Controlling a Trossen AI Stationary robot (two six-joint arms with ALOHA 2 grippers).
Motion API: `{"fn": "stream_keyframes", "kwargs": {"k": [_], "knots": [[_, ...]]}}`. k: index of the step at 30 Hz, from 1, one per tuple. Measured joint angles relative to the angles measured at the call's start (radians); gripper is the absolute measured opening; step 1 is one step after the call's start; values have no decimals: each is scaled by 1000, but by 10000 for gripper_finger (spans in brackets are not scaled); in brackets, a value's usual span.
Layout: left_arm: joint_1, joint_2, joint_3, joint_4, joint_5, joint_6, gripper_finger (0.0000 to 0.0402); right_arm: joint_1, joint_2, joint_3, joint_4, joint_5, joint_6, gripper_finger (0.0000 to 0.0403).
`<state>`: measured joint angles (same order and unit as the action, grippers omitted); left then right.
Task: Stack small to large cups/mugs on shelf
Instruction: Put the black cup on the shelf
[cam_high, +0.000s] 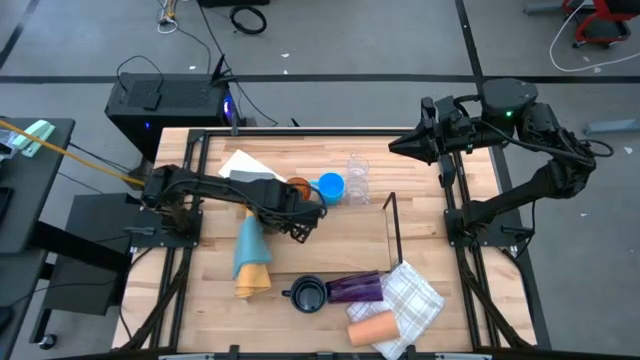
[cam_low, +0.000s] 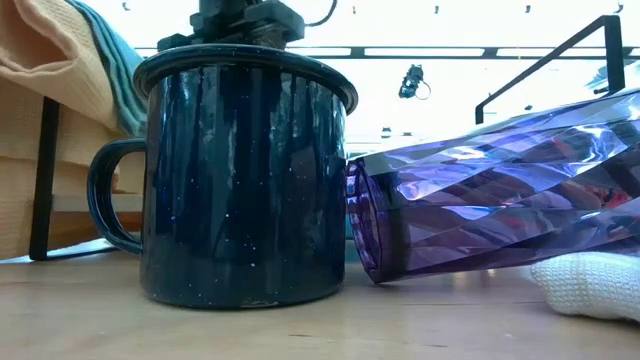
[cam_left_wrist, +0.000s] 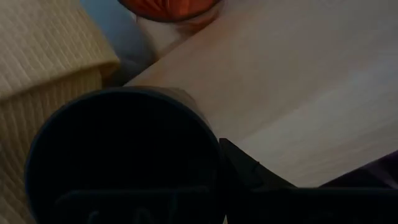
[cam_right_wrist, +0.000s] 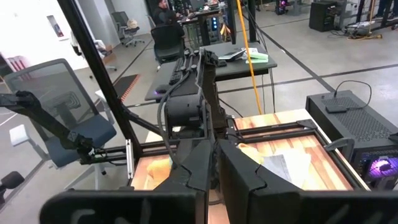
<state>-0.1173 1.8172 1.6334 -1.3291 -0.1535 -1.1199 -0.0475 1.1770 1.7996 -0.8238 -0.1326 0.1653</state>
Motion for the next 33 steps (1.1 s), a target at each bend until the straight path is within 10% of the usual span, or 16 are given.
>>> {"fn": "stream_keyframes", "kwargs": {"k": [33], "knots": [[14,-34,-22,49,-57,-14,58,0,0,0,0,0,15,38]]}}
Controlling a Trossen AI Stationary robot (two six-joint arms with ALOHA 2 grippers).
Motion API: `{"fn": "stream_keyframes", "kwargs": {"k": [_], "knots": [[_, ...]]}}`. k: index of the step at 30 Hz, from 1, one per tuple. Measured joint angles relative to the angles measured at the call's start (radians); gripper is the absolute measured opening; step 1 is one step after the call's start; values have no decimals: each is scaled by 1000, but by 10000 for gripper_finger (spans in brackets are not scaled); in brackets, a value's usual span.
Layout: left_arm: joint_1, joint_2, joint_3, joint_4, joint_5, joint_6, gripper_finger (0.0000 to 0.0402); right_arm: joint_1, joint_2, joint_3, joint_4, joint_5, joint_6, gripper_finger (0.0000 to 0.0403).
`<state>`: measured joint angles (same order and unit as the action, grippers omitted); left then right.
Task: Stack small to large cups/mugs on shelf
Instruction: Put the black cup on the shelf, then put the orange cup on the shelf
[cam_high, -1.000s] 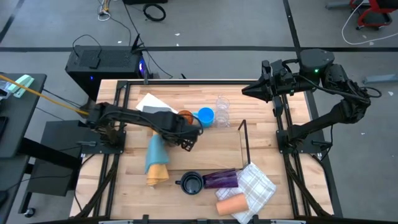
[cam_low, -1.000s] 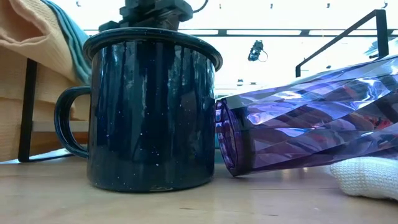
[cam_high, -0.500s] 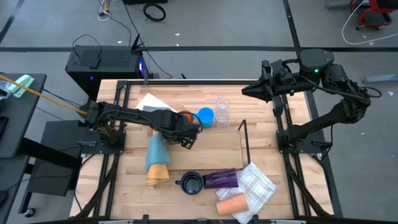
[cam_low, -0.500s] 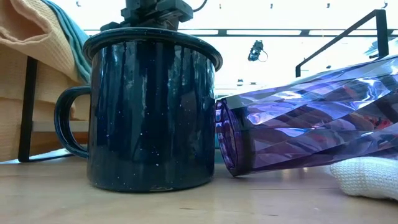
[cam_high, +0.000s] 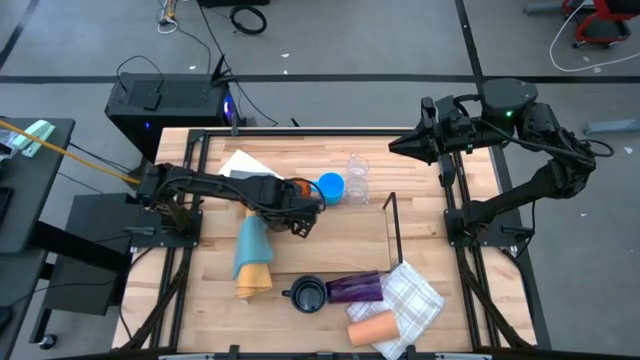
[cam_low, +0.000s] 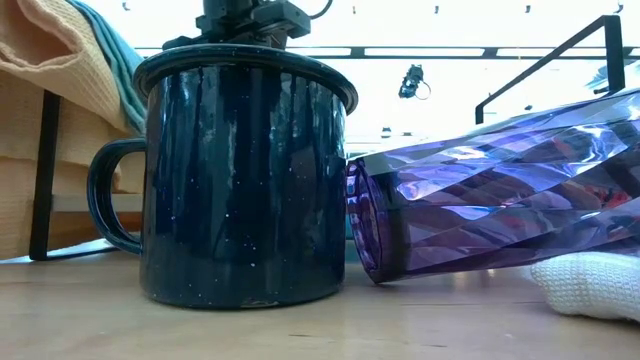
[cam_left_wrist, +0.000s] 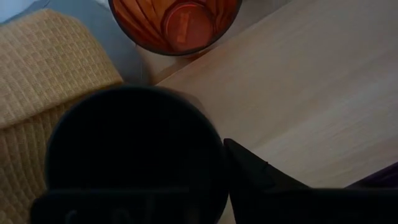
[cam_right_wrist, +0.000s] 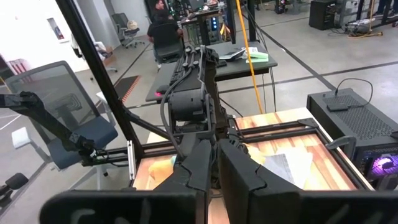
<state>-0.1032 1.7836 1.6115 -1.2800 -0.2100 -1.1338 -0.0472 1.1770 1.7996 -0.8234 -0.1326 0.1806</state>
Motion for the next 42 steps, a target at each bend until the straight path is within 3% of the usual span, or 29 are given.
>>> {"fn": "stream_keyframes", "kwargs": {"k": [28,42], "knots": [[17,-87,2,-26,-3,-5,155,0,0,0,-16,-8,-15,38],[17,-100,1,-6,4,1,165,0,0,0,-22,-8,-7,38]]}}
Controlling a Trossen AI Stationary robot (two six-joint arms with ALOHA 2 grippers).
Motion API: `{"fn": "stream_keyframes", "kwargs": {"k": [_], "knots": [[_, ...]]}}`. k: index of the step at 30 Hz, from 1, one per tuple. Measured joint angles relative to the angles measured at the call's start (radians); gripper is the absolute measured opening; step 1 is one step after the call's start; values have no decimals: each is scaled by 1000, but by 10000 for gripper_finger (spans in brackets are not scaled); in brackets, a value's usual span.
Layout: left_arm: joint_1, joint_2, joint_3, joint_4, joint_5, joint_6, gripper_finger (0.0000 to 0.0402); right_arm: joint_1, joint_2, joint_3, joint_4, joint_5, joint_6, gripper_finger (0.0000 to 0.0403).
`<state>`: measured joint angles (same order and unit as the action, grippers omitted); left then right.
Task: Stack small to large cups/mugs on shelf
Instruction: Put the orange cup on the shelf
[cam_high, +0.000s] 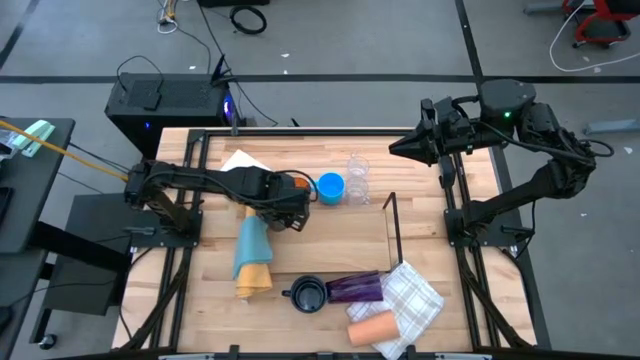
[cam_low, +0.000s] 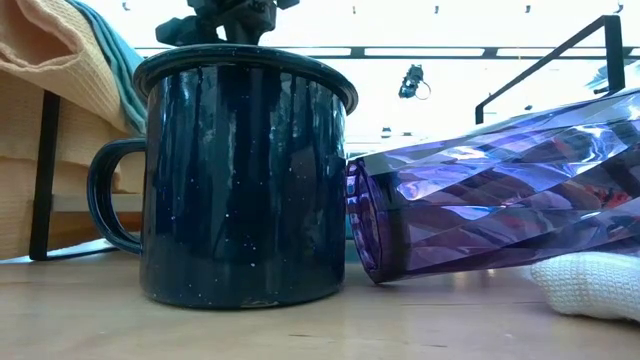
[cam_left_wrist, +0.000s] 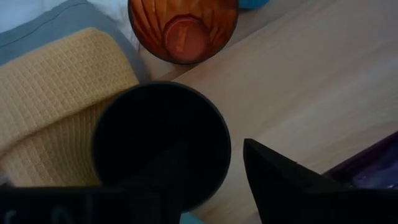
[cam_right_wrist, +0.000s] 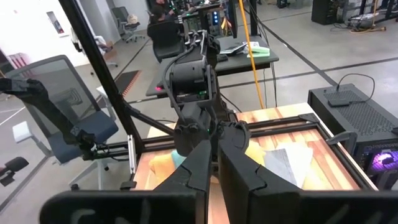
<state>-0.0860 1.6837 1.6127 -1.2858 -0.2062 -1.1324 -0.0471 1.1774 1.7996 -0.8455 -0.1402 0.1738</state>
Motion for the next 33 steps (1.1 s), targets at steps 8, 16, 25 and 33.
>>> {"fn": "stream_keyframes", "kwargs": {"k": [8,16,25,33], "knots": [[10,-65,0,31,0,-2,163,0,0,0,0,0,-1,38],[37,-118,0,272,-2,63,164,0,0,0,1,0,-3,38],[80,-111,0,422,10,214,147,0,0,0,9,0,-1,38],[112,-111,0,422,43,348,141,0,18,0,18,1,-39,38]]}}
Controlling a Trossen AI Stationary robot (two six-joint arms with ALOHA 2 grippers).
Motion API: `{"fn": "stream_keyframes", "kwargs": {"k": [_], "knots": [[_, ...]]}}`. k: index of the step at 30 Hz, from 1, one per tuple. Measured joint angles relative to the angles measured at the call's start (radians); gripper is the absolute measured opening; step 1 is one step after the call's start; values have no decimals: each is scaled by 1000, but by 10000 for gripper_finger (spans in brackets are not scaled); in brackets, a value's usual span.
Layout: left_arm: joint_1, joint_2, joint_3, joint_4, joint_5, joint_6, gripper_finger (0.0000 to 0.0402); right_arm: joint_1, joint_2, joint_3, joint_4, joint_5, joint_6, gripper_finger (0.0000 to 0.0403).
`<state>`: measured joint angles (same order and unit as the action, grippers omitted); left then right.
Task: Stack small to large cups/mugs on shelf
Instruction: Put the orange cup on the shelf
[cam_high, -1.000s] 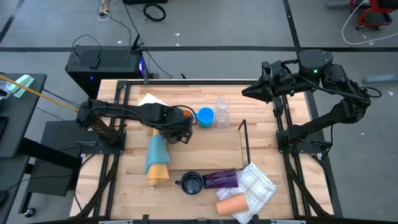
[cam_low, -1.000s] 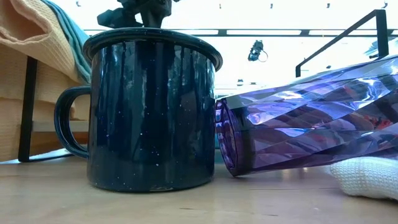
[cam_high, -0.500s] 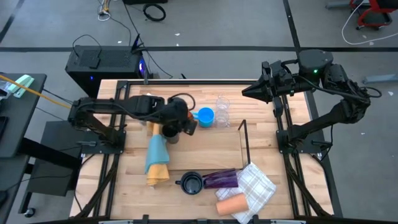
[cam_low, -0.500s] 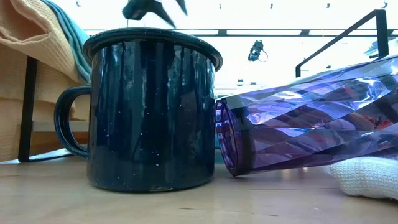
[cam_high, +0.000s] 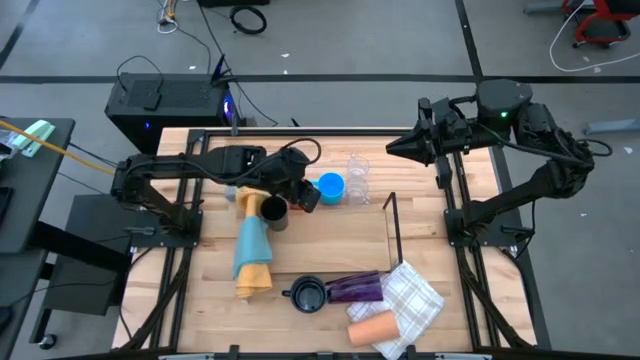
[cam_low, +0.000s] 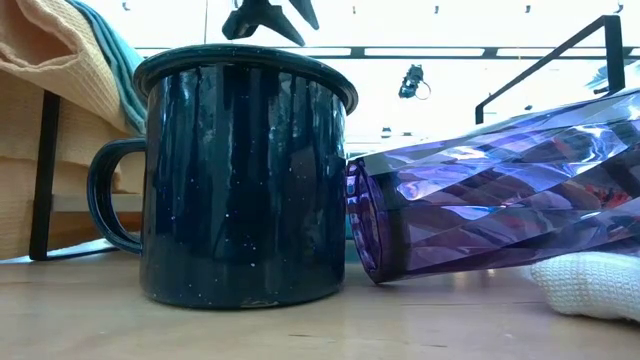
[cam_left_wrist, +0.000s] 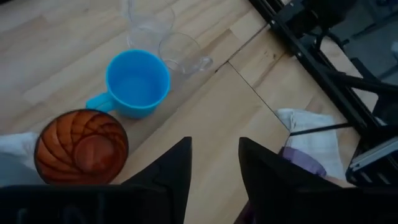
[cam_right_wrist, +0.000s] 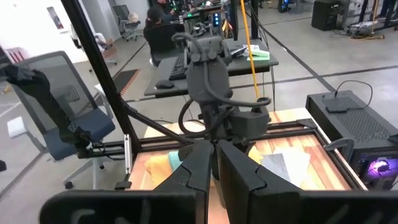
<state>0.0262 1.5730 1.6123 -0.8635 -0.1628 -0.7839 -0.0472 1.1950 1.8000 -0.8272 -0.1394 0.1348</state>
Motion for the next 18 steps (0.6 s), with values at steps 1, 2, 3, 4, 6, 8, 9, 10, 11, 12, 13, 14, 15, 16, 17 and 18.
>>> {"fn": "stream_keyframes", "kwargs": {"k": [1,2,3,4,6,8,9,10,11,12,13,14,15,16,17,18], "knots": [[4,0,0,0,3,15,142,0,6,0,0,0,0,38],[7,0,0,0,3,38,143,0,12,0,3,0,4,38],[11,0,0,0,4,65,144,0,19,0,7,0,11,38],[13,0,0,0,9,93,145,0,26,0,15,0,22,38],[16,0,0,2,18,166,146,0,39,0,28,0,29,38],[16,0,0,2,35,249,144,0,44,0,41,0,30,38],[16,0,0,3,37,286,142,0,44,0,44,0,30,38],[14,-2,0,3,37,321,140,0,42,0,52,0,30,38],[10,-4,0,3,38,359,138,0,40,0,61,0,30,38],[7,-5,0,6,37,398,136,0,36,0,68,0,30,38],[3,-5,0,12,42,445,133,0,33,0,74,0,30,38],[1,-5,0,16,49,502,131,0,30,0,83,0,28,38],[-4,-5,0,17,55,558,129,0,26,0,91,0,21,38],[-8,-5,0,16,55,612,128,0,23,0,94,0,14,38],[-13,-5,0,17,55,657,126,0,20,0,95,0,12,38],[-17,-5,0,18,56,695,126,0,18,0,97,0,12,38]]}}
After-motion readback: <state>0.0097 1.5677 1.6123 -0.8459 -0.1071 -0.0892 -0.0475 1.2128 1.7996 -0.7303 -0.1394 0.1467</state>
